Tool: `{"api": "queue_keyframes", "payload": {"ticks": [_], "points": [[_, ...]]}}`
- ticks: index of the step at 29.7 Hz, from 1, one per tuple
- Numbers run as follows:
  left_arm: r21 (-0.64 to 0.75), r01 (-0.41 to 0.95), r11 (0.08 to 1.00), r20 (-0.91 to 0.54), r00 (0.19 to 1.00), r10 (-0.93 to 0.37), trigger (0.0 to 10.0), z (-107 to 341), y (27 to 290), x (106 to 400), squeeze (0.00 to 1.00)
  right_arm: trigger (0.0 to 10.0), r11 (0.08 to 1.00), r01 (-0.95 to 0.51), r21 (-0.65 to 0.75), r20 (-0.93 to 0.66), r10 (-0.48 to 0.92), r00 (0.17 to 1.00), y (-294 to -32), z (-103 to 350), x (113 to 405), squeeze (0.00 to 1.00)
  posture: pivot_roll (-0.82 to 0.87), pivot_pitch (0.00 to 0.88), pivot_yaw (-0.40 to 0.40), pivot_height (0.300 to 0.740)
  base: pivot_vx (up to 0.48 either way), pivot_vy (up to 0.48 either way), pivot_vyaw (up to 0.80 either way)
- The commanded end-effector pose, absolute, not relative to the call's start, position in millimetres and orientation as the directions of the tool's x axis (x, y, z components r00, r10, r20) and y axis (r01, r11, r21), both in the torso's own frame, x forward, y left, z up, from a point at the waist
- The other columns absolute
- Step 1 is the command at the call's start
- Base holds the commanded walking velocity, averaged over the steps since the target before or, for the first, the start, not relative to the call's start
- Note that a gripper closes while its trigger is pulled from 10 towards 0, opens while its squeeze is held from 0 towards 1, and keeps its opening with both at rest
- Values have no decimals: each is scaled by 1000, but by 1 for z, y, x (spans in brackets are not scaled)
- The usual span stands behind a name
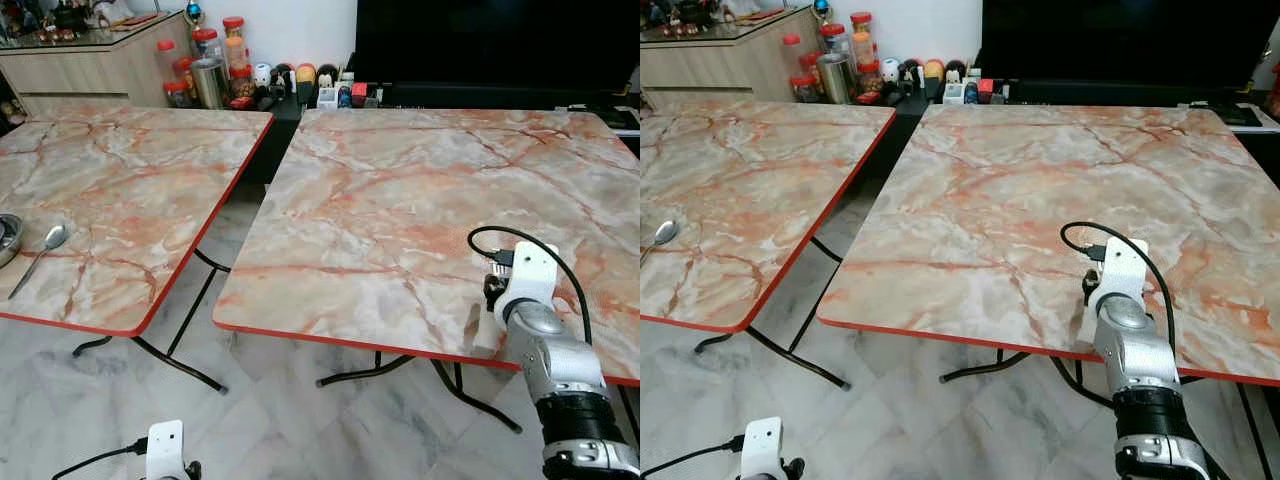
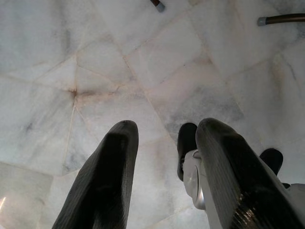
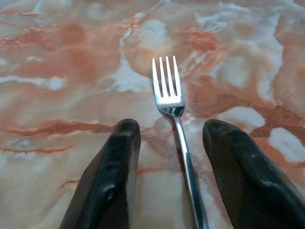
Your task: Setting the table
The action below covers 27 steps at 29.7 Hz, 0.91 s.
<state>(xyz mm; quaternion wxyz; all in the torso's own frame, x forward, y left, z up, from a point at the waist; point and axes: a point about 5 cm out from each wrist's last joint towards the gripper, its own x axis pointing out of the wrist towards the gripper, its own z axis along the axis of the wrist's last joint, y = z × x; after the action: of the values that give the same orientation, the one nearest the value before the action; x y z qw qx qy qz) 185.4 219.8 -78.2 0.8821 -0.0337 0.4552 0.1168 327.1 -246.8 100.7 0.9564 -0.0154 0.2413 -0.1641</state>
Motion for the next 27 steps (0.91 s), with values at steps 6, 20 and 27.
{"api": "queue_keyframes", "payload": {"ticks": [6, 20, 27], "points": [[52, -242, 969, -822, 540, 179, 10000, -80, 225, 179, 0, 10000, 933, 338, -123, -422, -358, 833, -264, 110, 337, 0, -20, 0, 47, 740, 0, 0, 0], [55, -239, 969, -820, 543, 181, 10000, -79, 226, 181, 0, 10000, 957, 274, -95, -487, -285, 826, -260, 84, 341, 0, -26, 0, 60, 740, 0, 0, 0], [55, -241, 969, -819, 545, 182, 10000, -79, 226, 182, 0, 10000, 956, 278, -93, -495, -286, 820, -261, 79, 341, 0, -18, 0, 65, 740, 0, 0, 0]]}}
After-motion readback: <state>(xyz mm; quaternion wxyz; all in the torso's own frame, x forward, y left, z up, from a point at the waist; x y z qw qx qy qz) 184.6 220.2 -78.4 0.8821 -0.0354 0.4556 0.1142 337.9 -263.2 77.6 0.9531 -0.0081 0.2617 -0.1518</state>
